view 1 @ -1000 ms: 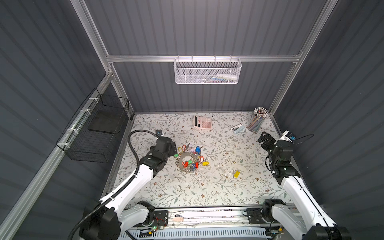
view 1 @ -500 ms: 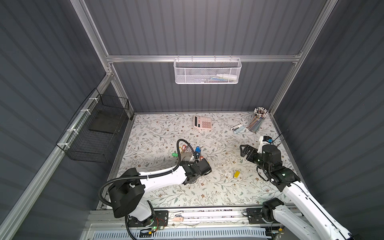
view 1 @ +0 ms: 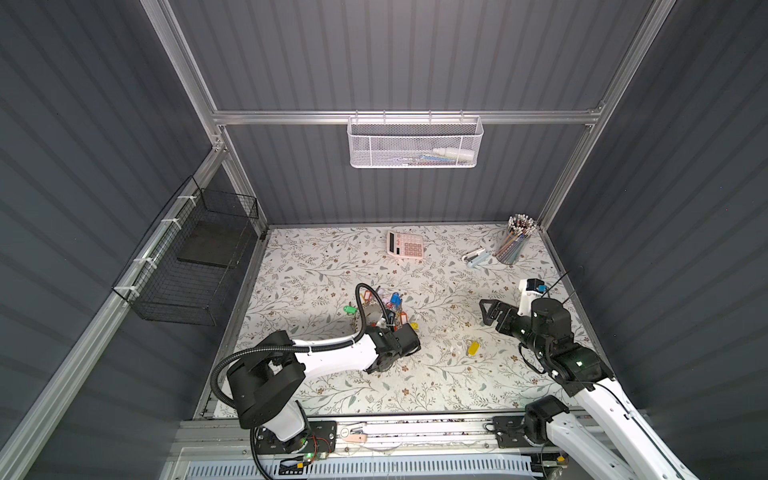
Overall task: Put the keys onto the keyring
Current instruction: 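Reach the left gripper over the metal key ring while the right arm rises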
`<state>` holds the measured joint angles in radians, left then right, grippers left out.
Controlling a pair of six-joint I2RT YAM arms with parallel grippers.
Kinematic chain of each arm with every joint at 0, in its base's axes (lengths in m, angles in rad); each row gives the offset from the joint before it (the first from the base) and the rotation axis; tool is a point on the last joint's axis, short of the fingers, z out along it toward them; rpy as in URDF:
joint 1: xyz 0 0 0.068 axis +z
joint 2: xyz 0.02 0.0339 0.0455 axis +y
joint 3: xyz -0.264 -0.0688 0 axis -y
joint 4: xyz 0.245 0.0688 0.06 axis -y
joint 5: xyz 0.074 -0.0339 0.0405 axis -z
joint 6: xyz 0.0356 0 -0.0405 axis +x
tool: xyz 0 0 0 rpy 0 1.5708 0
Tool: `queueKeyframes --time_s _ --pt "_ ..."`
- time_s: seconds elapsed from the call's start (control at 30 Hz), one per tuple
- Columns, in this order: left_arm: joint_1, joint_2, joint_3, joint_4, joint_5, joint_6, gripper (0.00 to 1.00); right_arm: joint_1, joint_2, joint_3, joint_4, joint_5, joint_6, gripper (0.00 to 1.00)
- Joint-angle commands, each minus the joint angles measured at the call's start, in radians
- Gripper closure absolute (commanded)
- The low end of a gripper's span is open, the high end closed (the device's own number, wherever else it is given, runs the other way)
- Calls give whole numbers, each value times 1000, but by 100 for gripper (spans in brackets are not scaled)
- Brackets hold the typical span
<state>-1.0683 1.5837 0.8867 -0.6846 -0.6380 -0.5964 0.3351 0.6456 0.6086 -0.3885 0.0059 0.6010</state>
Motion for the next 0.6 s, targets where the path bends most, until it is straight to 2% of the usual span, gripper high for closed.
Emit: queueKeyframes --time_s 0.0,0.3,0.57 --pt "-5 13 -6 -1 -16 -22 39 8 -2 3 -17 -19 17 1" --pt "-9 65 25 11 -15 -4 44 15 7 -7 -6 -22 25 1" --pt "-15 131 57 26 -30 -2 56 14 12 -18 33 -26 29 1"
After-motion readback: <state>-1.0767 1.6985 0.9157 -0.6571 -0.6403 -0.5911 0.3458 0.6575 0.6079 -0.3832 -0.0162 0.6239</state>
